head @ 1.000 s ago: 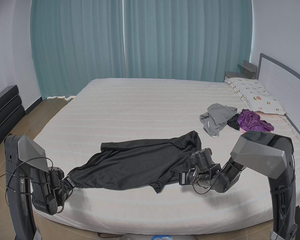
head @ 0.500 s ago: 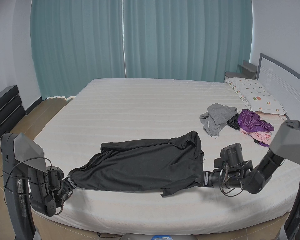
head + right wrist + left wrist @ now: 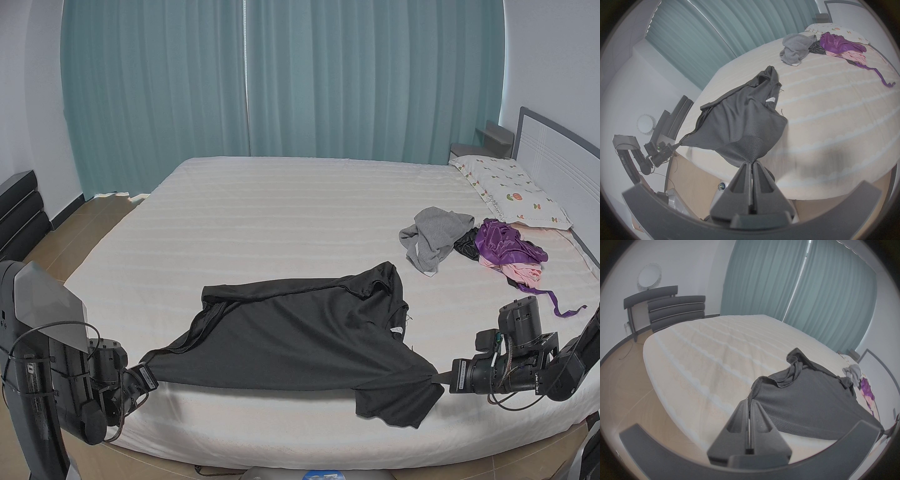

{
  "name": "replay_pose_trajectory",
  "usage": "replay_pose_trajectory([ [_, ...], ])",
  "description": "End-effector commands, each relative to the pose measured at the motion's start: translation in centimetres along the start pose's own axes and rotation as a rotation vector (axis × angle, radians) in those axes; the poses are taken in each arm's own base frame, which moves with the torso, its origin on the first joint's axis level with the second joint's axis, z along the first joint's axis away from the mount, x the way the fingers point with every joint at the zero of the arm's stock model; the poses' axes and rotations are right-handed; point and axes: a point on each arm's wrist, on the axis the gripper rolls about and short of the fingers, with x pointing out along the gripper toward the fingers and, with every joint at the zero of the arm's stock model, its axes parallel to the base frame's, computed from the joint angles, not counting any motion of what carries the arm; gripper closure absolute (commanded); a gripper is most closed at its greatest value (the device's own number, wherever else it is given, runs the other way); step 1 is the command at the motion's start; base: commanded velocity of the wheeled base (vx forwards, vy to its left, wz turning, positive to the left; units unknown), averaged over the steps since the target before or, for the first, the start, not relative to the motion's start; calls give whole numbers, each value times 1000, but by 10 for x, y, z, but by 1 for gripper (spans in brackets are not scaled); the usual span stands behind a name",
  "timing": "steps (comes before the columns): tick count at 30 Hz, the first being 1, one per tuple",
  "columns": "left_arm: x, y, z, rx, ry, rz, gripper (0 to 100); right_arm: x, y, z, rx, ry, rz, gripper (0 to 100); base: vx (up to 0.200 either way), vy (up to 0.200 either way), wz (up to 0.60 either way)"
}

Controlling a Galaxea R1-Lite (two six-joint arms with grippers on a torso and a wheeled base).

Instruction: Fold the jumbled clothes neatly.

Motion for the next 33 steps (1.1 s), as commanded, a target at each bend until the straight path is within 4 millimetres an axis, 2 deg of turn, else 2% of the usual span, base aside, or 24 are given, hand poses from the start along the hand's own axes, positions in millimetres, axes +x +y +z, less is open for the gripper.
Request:
replay_pose_trajectory([
  [1, -7, -1, -3, 35, 9, -10, 100, 11, -10, -5, 8, 47, -39, 100, 0, 0, 0],
  [7, -8, 0, 0, 39, -6, -4, 100, 46, -23, -16, -31, 143, -121, 100, 0, 0, 0],
  [8, -10, 1, 0, 56, -8, 5, 100, 58, -25, -19, -55, 162, -151, 100, 0, 0, 0],
  [10, -13, 2, -2, 72, 4, 10, 100, 72, -28, -16, -72, 150, -179, 100, 0, 0, 0],
  [11, -13, 2, -2, 72, 4, 10, 100, 72, -28, -16, -72, 150, -179, 100, 0, 0, 0],
  [12, -12, 1, -3, 76, 8, 8, 100, 83, -29, -16, -84, 142, -191, 100, 0, 0, 0],
  [13, -12, 2, -3, 75, 9, 10, 100, 85, -29, -16, -84, 141, -189, 0, 0, 0, 0],
  [16, -12, 2, -3, 75, 9, 10, 100, 96, -23, -17, -107, 115, -161, 0, 0, 0, 0],
  [21, -12, 2, -3, 75, 9, 10, 100, 101, -22, 1, -93, 33, -141, 0, 0, 0, 0],
  [23, -11, 1, -3, 75, 9, 10, 100, 109, -29, 16, -69, -7, -161, 0, 0, 0, 0],
  [28, -11, 1, -3, 75, 6, 10, 100, 144, -46, 22, -50, -46, -252, 0, 0, 0, 0],
  [32, -10, 1, -2, 74, 4, 10, 100, 154, -48, 24, -40, -43, -253, 0, 0, 0, 0],
  [33, -10, 1, -2, 74, 4, 10, 100, 155, -48, 23, -40, -40, -254, 100, 0, 0, 0],
])
